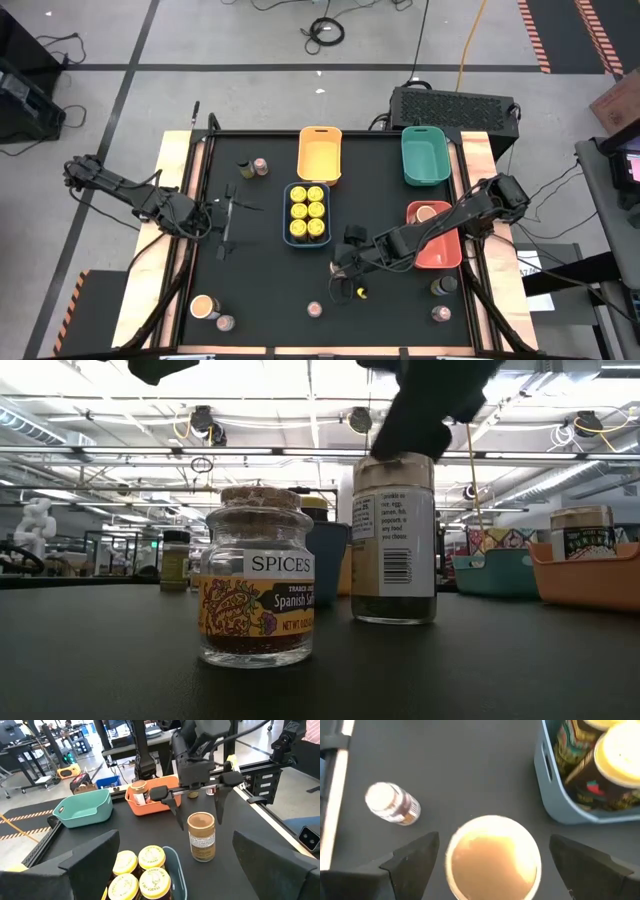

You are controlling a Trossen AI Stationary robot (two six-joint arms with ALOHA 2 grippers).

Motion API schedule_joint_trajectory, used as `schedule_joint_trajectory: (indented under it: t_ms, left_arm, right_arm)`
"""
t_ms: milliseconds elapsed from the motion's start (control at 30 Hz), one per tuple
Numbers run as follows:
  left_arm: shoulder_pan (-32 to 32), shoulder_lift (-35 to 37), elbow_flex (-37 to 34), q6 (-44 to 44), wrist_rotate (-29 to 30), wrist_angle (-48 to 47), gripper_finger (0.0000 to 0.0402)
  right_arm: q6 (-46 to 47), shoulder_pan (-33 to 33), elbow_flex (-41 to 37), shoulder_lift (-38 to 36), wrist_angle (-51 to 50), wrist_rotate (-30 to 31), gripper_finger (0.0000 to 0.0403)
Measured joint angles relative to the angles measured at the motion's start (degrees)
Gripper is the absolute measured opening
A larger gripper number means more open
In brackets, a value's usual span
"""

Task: Sort spices by type
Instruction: Put the gold seasoning bottle into the orange bin

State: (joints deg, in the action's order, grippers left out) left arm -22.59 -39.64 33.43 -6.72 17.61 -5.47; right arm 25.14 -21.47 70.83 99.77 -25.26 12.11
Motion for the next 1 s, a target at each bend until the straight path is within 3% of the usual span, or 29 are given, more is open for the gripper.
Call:
schedule_joint_trajectory:
  t_ms: [300,600,1000]
  left_arm:
    - [0.0,0.0,-0.1,-1.1,0.8,1.1,0.0391]
    - [0.2,-2.2,-3.0,-3.1,2.3,8.3,0.0391]
    - [3.4,-4.2,-3.0,-2.8,2.3,9.4,0.0391]
  right_arm:
    - [2.1,0.0,-2.2,0.0,1.8,1.5,0.0373]
    - [2.8,0.0,-2.4,1.7,3.2,1.6,0.037]
    - [0.7,0.0,-0.9,2.6,1.1,1.3,0.0259]
